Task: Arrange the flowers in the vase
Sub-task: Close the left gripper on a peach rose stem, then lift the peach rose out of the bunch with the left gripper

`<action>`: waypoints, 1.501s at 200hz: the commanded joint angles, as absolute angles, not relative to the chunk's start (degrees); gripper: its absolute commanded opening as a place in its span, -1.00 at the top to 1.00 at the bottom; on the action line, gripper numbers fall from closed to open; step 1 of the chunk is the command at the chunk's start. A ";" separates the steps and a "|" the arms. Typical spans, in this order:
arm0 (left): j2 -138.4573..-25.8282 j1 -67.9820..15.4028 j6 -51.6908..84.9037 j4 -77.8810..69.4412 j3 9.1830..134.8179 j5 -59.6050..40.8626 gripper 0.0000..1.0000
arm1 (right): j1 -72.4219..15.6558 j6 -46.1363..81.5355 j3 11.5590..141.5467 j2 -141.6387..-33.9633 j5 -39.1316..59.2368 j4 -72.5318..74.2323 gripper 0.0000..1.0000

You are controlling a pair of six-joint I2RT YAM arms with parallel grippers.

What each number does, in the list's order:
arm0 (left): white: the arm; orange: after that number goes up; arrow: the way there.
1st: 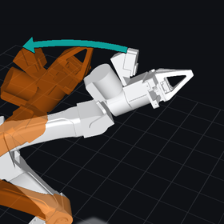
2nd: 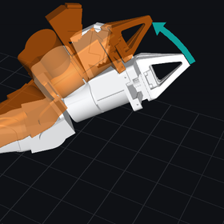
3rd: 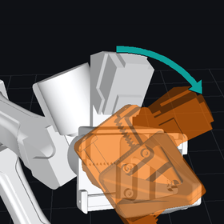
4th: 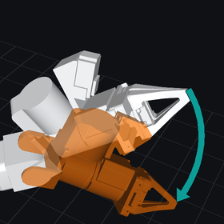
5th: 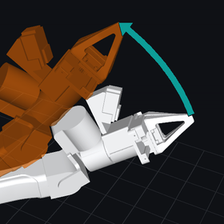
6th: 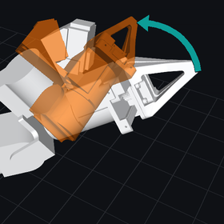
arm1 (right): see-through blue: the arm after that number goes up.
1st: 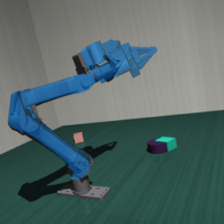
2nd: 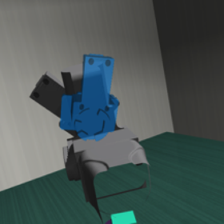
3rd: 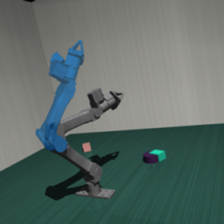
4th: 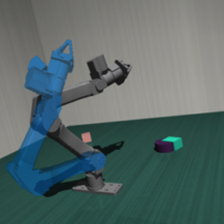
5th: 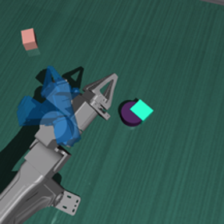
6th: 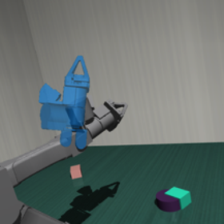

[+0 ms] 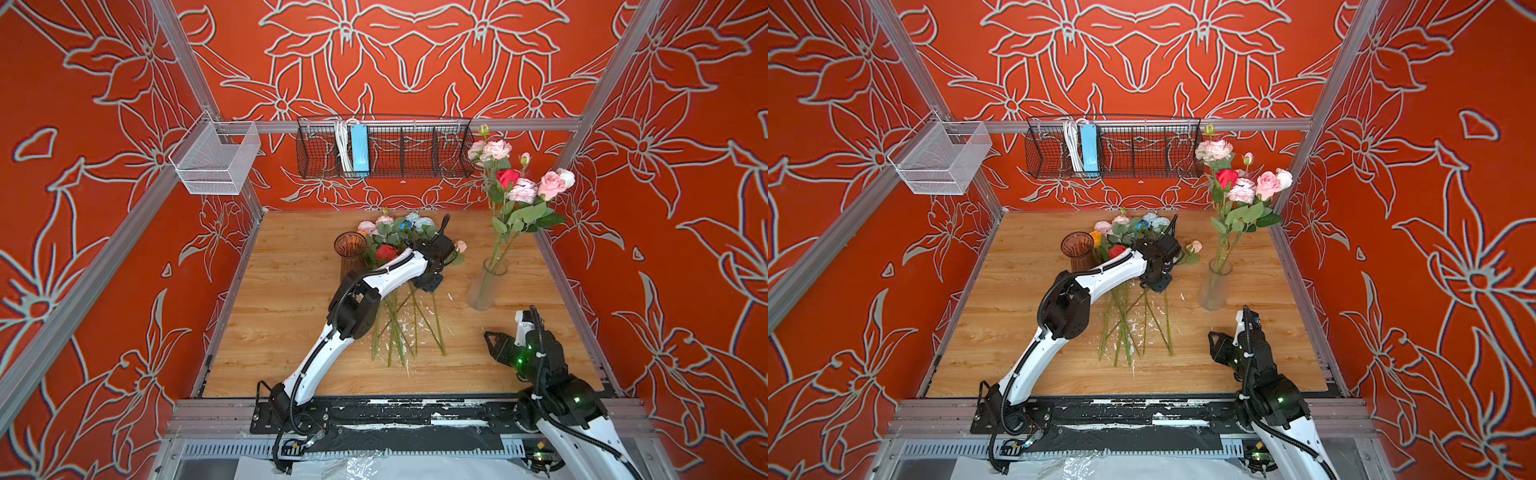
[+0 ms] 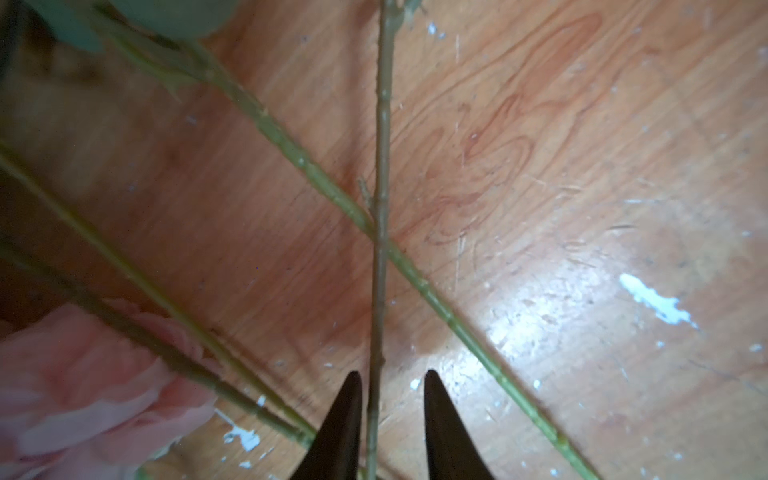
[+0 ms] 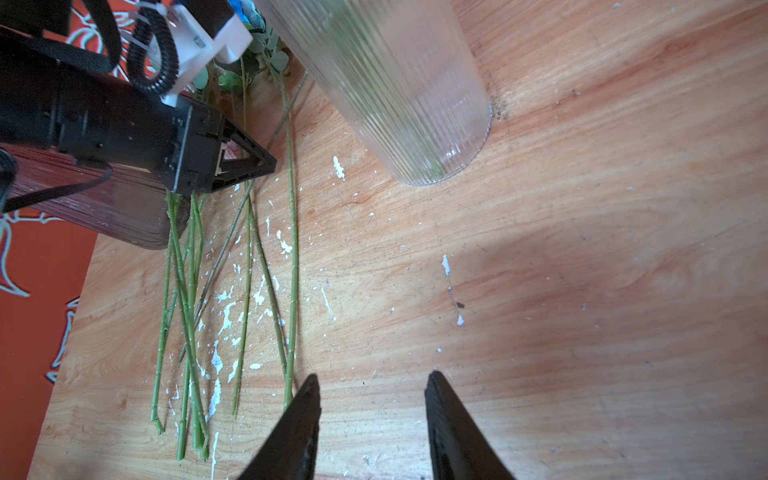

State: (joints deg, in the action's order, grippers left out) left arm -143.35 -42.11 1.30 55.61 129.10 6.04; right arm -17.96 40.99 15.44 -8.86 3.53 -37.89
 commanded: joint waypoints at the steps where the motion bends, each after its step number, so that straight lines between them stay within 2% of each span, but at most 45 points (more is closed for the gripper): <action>1: -144.95 -42.19 1.56 56.11 129.08 4.92 0.52 | -17.68 42.45 14.65 -8.00 4.10 -36.91 0.13; 36: -144.24 -42.21 2.41 56.38 129.24 3.33 0.76 | -17.76 42.50 14.74 -6.83 3.84 -37.65 0.15; 60: -141.50 -42.19 4.11 55.87 129.06 0.81 1.00 | -17.71 42.71 14.85 -5.55 3.18 -38.14 0.16; 102: -133.37 -42.19 11.42 49.53 125.48 -5.93 1.00 | -17.78 42.76 15.14 -3.65 2.13 -39.62 0.16; 143: -125.51 -42.11 19.99 42.54 118.50 -6.00 1.00 | -17.71 42.98 15.38 -2.36 1.39 -40.56 0.16; 201: -110.41 -41.31 27.90 26.13 99.41 -6.18 1.00 | -17.72 43.24 15.64 -0.97 0.10 -41.97 0.17; 233: -98.63 -41.40 30.51 11.40 85.40 -8.09 1.00 | -17.71 43.41 15.71 -0.44 -0.43 -42.36 0.17; 264: -88.74 -42.93 28.50 -2.77 75.41 -9.88 1.00 | -17.69 43.71 15.26 -0.44 -0.36 -42.07 0.17; 300: -83.00 -48.45 17.54 -13.85 73.52 -8.39 1.00 | -17.74 42.98 14.94 -0.44 0.70 -40.93 0.06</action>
